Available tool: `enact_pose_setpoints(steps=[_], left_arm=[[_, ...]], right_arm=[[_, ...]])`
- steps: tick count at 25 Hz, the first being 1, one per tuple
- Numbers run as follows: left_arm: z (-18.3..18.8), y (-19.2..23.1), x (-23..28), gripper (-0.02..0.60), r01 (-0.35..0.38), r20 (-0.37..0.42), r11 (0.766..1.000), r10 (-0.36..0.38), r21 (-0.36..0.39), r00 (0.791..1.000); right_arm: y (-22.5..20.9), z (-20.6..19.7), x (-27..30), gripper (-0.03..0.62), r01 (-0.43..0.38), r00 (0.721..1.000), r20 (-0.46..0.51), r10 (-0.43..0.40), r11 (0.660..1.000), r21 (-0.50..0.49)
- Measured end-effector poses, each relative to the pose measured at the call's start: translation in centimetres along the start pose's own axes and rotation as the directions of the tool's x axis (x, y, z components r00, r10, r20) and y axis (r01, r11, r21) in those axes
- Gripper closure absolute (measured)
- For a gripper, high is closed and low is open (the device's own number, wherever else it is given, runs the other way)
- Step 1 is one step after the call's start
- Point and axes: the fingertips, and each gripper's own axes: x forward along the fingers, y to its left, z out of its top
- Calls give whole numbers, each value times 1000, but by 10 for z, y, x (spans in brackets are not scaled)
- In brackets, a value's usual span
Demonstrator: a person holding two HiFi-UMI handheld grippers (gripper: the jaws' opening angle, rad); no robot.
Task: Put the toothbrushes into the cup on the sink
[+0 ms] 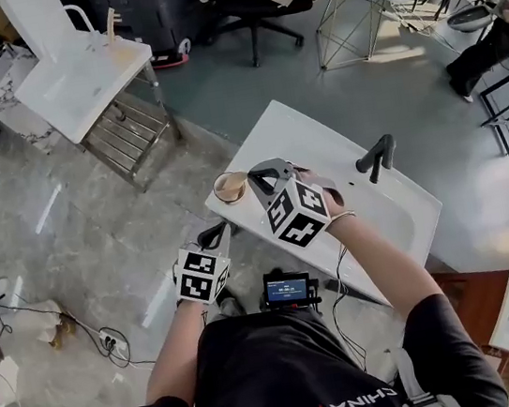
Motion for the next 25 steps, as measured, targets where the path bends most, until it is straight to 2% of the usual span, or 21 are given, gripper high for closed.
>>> enact_pose_setpoints(steps=[8,13,20,25], left_arm=[[2,-3,5,584,12,1,1000,-12,10,1000],[11,0,10,584,18,11,999,-19,30,1000],[25,-3,20,584,48,18,996,-49,73,999],[25,-12,24,584,78,16,992,-80,98,997]], right_arm=[[-1,0,-4,579,-4,1000,24,3,1000,23],[-5,6,-16,526,-8,998,59,5,999,50],[-27,-4,-52,516,26,991,123,-57,972,235],[-25,-41,-58,540,88,988,88,-126,933,350]])
